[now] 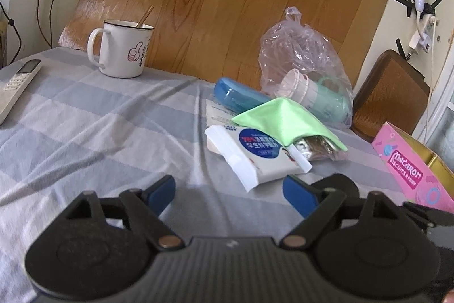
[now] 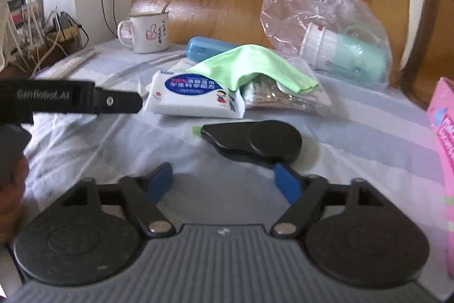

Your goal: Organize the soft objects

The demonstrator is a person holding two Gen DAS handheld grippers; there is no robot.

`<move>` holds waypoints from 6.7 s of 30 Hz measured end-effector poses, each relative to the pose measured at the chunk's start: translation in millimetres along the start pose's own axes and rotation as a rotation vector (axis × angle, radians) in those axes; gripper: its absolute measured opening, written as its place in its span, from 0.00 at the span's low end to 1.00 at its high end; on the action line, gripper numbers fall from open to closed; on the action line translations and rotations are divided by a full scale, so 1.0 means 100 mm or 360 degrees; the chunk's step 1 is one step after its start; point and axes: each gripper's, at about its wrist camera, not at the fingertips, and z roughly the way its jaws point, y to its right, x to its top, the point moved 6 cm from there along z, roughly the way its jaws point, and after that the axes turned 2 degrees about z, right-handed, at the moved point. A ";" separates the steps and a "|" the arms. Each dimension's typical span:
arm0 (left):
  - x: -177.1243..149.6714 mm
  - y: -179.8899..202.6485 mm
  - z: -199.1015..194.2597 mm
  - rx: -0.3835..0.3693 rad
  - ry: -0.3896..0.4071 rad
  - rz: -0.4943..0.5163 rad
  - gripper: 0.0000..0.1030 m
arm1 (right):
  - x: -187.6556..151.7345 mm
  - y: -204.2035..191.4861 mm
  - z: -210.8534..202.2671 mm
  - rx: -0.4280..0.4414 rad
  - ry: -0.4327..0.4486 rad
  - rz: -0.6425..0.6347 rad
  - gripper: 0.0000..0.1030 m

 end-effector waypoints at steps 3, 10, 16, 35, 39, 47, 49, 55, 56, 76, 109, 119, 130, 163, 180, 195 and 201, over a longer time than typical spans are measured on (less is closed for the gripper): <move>0.00 0.01 0.00 -0.0001 -0.0004 0.0003 0.84 | -0.01 -0.02 -0.03 0.0027 0.0035 -0.0005 0.38; 0.00 -0.01 0.02 -0.0011 -0.0023 -0.0016 0.84 | -0.07 -0.15 -0.13 0.0042 0.0057 -0.0102 0.19; 0.00 -0.02 0.03 -0.0023 -0.0029 -0.0030 0.84 | -0.13 -0.17 -0.21 0.0105 0.0029 -0.0082 0.41; -0.01 0.04 0.06 -0.0040 -0.0048 0.0025 0.82 | 0.24 0.34 0.29 0.0265 -0.0076 -0.0015 0.90; 0.00 0.03 0.04 -0.0040 -0.0037 0.0017 0.82 | 0.26 0.33 0.31 0.0228 -0.0059 -0.0037 0.80; 0.00 0.02 0.04 -0.0052 -0.0042 0.0010 0.82 | 0.09 0.25 0.02 0.0210 -0.0020 0.0050 0.48; 0.00 0.02 0.04 -0.0053 -0.0043 0.0011 0.82 | 0.03 0.19 -0.07 0.0209 -0.0034 0.0090 0.44; -0.01 0.05 0.05 -0.0036 -0.0059 0.0043 0.82 | -0.16 -0.22 -0.39 0.0406 -0.0056 -0.0035 0.44; -0.01 0.05 0.05 -0.0033 -0.0060 0.0047 0.82 | -0.16 -0.26 -0.43 0.0384 -0.0031 -0.0089 0.44; 0.00 0.02 0.05 -0.0106 -0.0073 0.0018 0.82 | 0.13 0.08 0.07 0.0415 -0.0111 -0.0204 0.53; 0.25 2.65 -0.07 -0.0834 -0.0318 0.0323 0.38 | -0.22 1.20 -1.65 -0.0315 0.0735 0.0389 0.51; -0.05 3.69 0.49 -0.0901 -0.0452 0.0495 0.38 | -0.49 2.17 -1.70 -0.0789 0.0596 0.0492 0.53; 0.10 2.89 0.13 -0.0810 -0.0277 0.0418 0.41 | -0.46 1.84 -1.90 -0.0766 0.0796 0.0488 0.56; -0.02 -0.08 0.02 0.0017 -0.0040 -0.0062 0.57 | 0.38 -0.02 -0.22 0.0078 0.0258 0.0009 0.07; -0.03 -0.02 0.05 0.0039 -0.0073 0.0003 0.62 | -0.36 -0.28 -0.74 0.0281 0.0113 0.0007 0.51; -0.01 0.02 -0.16 -0.0213 -0.0177 -0.0171 0.84 | -0.31 -0.15 -0.63 0.0189 0.0106 -0.0015 0.63; 0.03 0.51 -0.25 -0.0325 -0.0244 0.0000 0.75 | -0.24 -0.23 -0.36 0.0146 0.0050 -0.0089 0.63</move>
